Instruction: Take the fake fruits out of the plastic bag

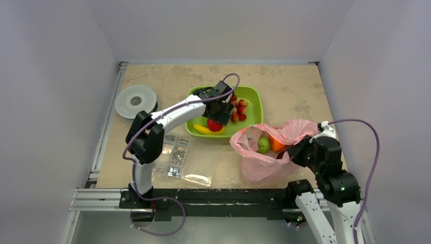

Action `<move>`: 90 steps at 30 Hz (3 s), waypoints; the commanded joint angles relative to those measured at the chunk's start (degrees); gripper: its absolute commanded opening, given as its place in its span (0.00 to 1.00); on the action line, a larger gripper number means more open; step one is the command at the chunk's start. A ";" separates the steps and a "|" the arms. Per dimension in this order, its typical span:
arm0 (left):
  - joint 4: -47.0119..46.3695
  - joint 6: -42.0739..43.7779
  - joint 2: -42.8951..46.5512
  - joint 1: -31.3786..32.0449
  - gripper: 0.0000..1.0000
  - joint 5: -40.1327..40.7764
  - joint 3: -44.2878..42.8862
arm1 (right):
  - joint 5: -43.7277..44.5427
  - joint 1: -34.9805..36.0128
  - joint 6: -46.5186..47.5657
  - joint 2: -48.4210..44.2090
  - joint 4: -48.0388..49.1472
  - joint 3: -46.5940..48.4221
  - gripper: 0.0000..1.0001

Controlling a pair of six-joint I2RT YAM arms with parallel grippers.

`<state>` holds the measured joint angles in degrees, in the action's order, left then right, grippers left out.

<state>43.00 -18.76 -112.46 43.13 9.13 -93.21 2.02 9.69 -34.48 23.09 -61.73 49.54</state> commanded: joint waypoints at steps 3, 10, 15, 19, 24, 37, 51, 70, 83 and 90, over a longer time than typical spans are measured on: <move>1.81 1.41 10.90 -0.33 0.81 -2.27 -1.32 | 0.29 0.02 -0.06 -0.25 1.65 1.88 0.00; 4.84 1.40 16.61 -0.24 0.82 -8.17 -6.26 | 0.57 0.04 0.20 0.40 1.61 2.82 0.00; -9.69 -1.82 24.06 2.43 0.77 -29.39 -2.37 | 1.36 0.06 0.26 -0.35 0.71 3.09 0.00; -14.36 -1.89 23.53 10.80 0.70 -28.96 -4.68 | 0.44 0.04 0.73 -1.63 0.15 3.16 0.00; -17.21 -2.98 17.64 17.59 0.56 -27.45 -6.01 | -0.09 0.06 1.26 -4.40 -0.03 4.29 0.00; -20.85 -5.44 8.67 28.56 0.29 -13.13 -1.48 | -1.85 0.01 -0.18 -11.50 2.90 3.86 0.00; -40.16 -12.83 0.75 26.95 0.48 -12.38 4.41 | -1.89 0.01 -0.93 -0.73 3.06 5.73 0.00; -51.78 -14.66 -11.94 26.47 0.60 -13.77 1.42 | -6.36 -0.01 2.23 4.91 5.42 6.86 0.00; -52.54 -15.91 -19.82 29.21 0.81 -3.97 -1.98 | -5.54 0.06 3.17 4.13 2.74 7.17 0.00; -52.55 -14.17 -19.40 29.59 0.68 -0.95 -0.47 | -5.53 0.04 2.18 3.46 2.69 7.37 0.00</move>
<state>-8.97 -33.80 -132.29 72.58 4.82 -92.77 -2.81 9.69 -32.32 27.09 -59.66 55.20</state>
